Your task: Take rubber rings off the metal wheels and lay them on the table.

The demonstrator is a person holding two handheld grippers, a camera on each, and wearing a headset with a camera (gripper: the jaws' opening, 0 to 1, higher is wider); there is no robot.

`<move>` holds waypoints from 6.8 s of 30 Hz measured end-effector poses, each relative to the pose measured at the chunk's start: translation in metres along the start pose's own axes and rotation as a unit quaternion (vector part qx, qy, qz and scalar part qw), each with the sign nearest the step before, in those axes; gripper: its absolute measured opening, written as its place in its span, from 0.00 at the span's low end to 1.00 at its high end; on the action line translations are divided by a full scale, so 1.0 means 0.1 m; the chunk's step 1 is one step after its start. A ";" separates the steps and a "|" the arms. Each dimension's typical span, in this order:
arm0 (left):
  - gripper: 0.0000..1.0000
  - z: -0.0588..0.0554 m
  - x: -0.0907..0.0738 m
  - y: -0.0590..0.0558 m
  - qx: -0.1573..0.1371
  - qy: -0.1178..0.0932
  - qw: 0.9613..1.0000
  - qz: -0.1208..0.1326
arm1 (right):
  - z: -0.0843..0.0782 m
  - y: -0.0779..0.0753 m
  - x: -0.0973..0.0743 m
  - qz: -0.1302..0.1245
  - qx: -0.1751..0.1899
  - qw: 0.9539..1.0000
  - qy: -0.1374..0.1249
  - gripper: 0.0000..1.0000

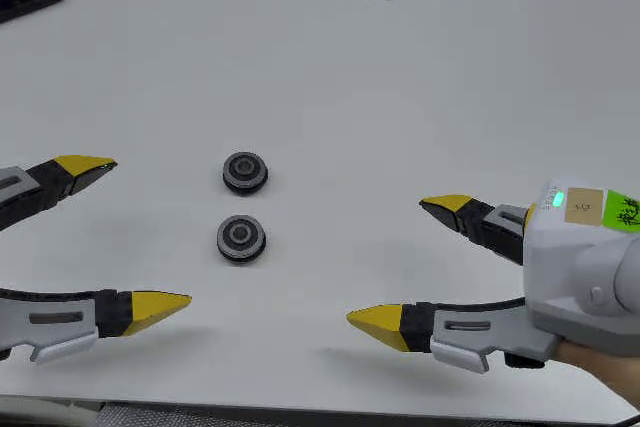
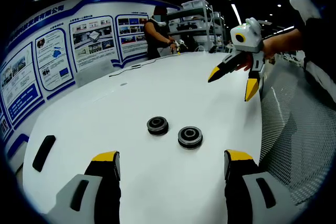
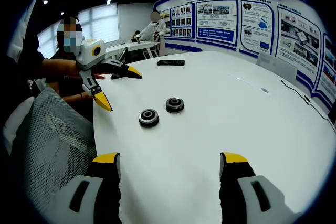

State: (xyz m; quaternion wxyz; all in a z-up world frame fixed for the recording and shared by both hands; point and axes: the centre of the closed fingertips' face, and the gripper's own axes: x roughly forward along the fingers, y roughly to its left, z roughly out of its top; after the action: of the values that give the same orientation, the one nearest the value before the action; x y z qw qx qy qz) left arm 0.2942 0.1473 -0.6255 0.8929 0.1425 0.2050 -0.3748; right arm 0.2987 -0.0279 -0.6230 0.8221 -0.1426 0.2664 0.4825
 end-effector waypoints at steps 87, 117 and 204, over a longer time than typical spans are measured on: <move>0.15 0.10 0.63 -0.35 0.049 0.058 0.987 -0.141 | 0.03 0.14 0.22 0.037 0.146 0.987 -0.054 0.54; 0.13 0.07 0.66 -0.37 0.110 0.101 0.974 -0.173 | 0.44 0.36 0.57 0.067 0.335 0.932 -0.121 0.50; 0.13 0.08 0.65 -0.36 0.091 0.085 0.977 -0.173 | 0.40 0.44 0.88 0.093 0.493 0.861 -0.084 0.38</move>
State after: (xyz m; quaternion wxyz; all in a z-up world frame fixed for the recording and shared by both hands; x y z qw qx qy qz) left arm 0.3116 0.0799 -0.6532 0.7771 0.2171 0.2665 -0.5273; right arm 0.3067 0.0766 -0.6403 0.7556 0.3479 0.4116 0.3722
